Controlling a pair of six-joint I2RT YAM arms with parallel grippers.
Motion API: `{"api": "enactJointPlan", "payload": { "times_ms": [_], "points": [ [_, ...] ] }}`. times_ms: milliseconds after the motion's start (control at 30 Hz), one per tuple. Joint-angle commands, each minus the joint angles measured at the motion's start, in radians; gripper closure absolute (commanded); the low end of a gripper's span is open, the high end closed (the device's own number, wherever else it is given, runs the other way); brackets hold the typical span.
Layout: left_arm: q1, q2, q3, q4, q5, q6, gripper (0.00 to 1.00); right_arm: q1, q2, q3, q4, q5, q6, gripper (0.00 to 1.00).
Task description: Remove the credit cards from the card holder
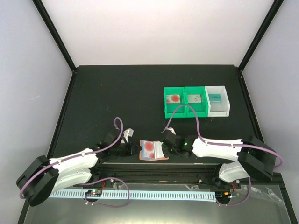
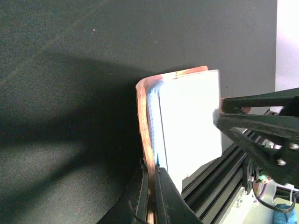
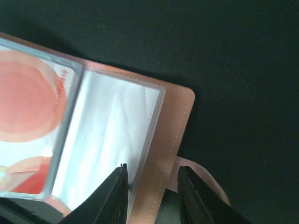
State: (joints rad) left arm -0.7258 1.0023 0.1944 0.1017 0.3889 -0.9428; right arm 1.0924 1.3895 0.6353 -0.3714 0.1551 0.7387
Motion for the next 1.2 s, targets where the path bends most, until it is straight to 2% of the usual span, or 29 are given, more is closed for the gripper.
{"api": "enactJointPlan", "payload": {
  "times_ms": [0, 200, 467, 733, 867, 1033, 1167],
  "points": [
    [0.005, 0.011, 0.05, -0.015, 0.031, 0.031, 0.98, -0.003, -0.072, 0.08, -0.044, -0.01, -0.019, 0.69],
    [0.006, 0.013, 0.073, -0.045, 0.025, 0.034, 0.98, -0.003, -0.138, 0.139, 0.005, -0.116, -0.04, 0.71],
    [0.006, 0.025, 0.059, -0.015, 0.017, 0.007, 0.99, -0.002, -0.072, 0.094, 0.269, -0.356, -0.006, 0.78],
    [0.006, 0.038, 0.045, -0.001, 0.002, -0.001, 0.98, -0.014, 0.061, 0.05, 0.324, -0.265, -0.012, 0.81],
    [0.006, 0.043, 0.03, 0.013, -0.004, -0.011, 0.98, -0.055, 0.103, -0.004, 0.36, -0.277, -0.006, 0.8],
    [0.006, 0.05, -0.002, 0.032, -0.023, -0.014, 0.98, -0.094, 0.094, -0.148, 0.561, -0.294, 0.009, 0.76],
    [0.006, 0.056, 0.001, -0.004, -0.039, -0.003, 0.98, -0.117, 0.131, -0.21, 0.716, -0.387, 0.033, 0.74]
  ]
}}
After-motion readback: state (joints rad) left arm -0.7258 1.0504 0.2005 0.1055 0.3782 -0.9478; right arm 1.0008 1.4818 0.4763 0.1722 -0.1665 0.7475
